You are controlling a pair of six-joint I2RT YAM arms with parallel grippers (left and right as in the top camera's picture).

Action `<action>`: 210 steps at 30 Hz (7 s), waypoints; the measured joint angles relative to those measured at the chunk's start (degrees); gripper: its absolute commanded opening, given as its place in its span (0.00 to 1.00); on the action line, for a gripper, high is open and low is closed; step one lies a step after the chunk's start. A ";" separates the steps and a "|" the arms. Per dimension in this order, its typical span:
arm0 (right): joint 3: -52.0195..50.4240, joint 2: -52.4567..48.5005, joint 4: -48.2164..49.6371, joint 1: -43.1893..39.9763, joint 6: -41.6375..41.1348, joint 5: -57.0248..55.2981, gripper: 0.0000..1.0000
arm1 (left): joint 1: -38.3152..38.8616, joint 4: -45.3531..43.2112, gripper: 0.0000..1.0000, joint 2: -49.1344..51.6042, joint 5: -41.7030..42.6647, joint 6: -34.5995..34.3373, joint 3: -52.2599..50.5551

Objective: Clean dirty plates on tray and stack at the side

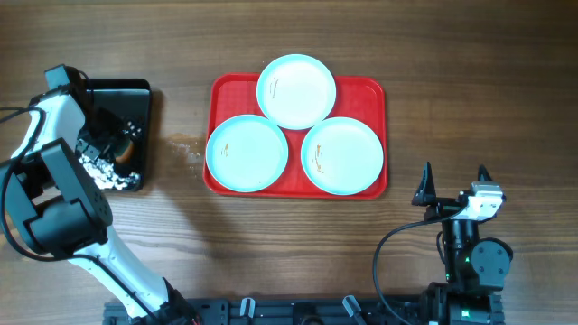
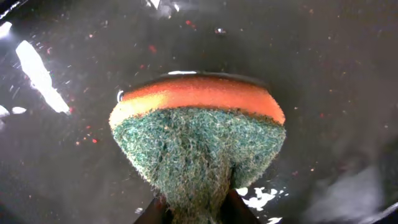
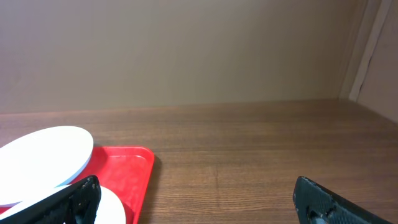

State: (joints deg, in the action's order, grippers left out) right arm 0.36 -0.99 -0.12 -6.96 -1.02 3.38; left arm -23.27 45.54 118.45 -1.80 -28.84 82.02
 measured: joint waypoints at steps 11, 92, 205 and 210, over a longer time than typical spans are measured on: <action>0.00 0.00 0.00 0.00 0.00 0.00 1.00 | 0.00 0.33 0.04 0.00 0.02 0.00 0.00; 0.00 0.00 0.00 0.00 0.00 0.00 1.00 | -12.81 -17.62 0.04 -17.29 39.28 14.08 -10.93; 0.00 0.00 0.00 0.00 0.00 0.00 1.00 | -12.81 -17.25 0.04 -17.29 39.43 16.81 -10.93; 0.00 0.00 0.00 0.00 0.00 0.00 1.00 | -12.81 -17.25 0.04 -17.29 39.43 16.81 -10.93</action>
State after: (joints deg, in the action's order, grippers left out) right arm 0.36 -0.99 -0.12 -6.96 -1.02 3.38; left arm -36.07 28.29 101.16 37.63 -12.03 71.09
